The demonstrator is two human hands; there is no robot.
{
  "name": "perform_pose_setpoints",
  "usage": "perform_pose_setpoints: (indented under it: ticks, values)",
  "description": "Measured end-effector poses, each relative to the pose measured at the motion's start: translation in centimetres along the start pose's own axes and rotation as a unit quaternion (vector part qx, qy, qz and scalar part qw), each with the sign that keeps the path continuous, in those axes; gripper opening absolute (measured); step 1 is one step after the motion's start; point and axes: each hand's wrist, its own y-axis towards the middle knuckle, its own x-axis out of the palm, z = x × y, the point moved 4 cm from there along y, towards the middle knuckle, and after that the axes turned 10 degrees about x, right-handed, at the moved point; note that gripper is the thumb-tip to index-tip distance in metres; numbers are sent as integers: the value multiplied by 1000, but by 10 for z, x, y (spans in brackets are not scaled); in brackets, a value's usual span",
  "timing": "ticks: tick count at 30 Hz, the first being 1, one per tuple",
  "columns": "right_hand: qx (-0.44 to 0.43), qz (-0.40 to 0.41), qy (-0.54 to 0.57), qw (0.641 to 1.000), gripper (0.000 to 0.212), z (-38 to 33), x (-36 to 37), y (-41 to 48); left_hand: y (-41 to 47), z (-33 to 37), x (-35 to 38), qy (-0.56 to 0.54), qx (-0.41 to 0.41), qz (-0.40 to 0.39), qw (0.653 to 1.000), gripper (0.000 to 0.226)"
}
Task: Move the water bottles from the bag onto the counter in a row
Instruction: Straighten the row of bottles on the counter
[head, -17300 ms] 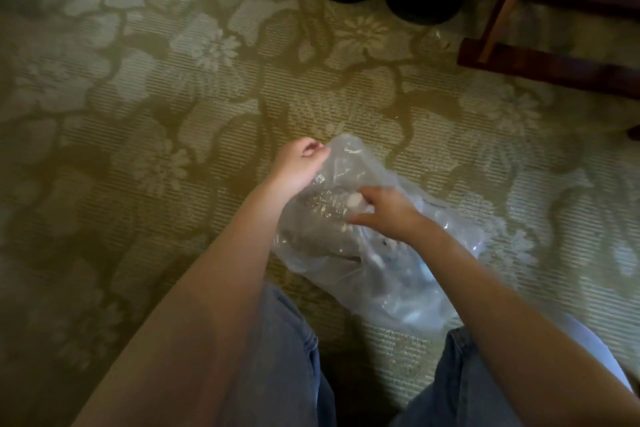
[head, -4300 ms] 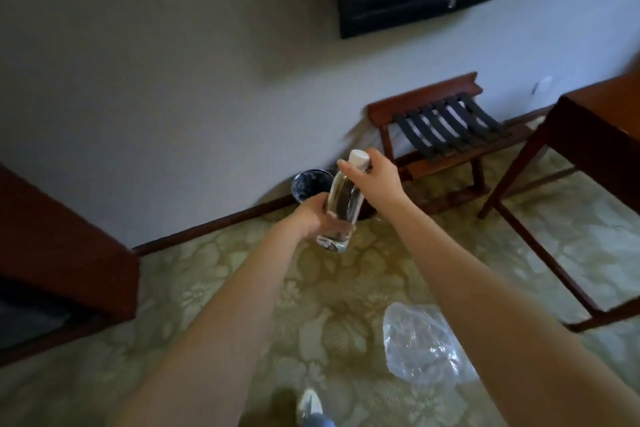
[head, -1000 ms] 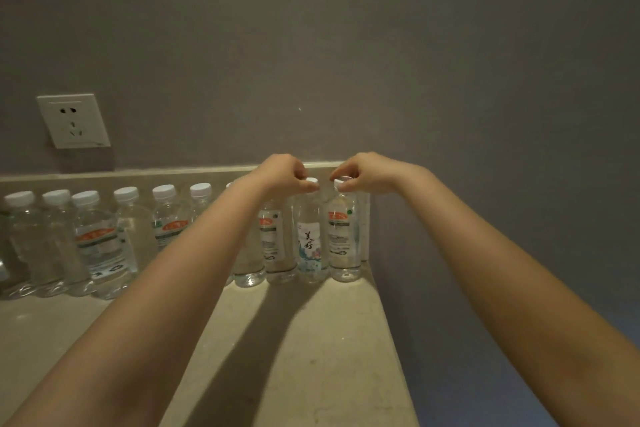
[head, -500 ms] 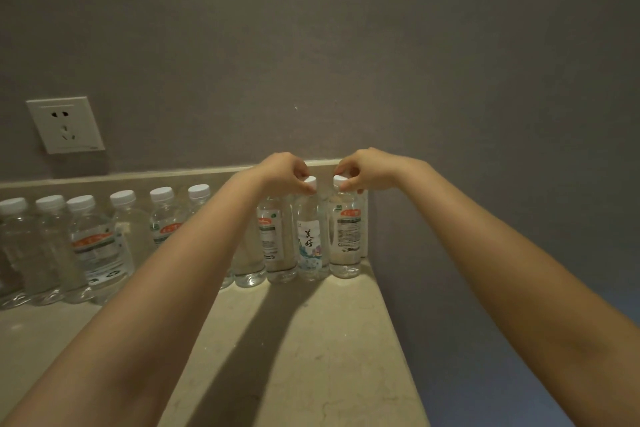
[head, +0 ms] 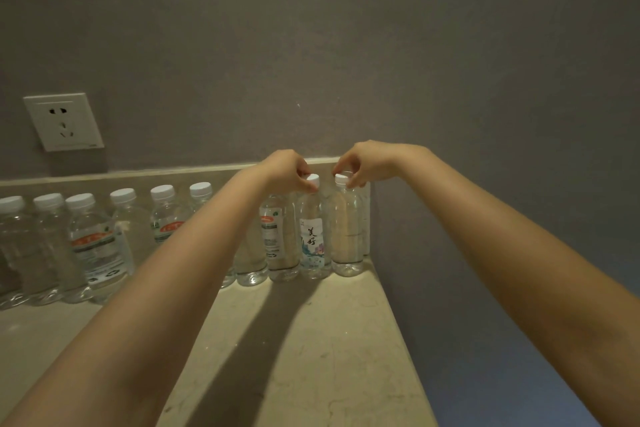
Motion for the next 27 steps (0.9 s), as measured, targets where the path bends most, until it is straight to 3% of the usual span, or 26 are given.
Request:
perform_pose_setpoints:
  ticks: [11, 16, 27]
  values:
    - [3, 65, 6, 998, 32, -1, 5, 0, 1, -1, 0, 12, 0, 5, 1000, 41]
    - [-1, 20, 47, 999, 41, 5, 4, -1, 2, 0, 1, 12, -2, -3, 1000, 42]
    - [17, 106, 35, 994, 30, 1, 13, -4, 2, 0, 0, 16, 1, 0, 1000, 39]
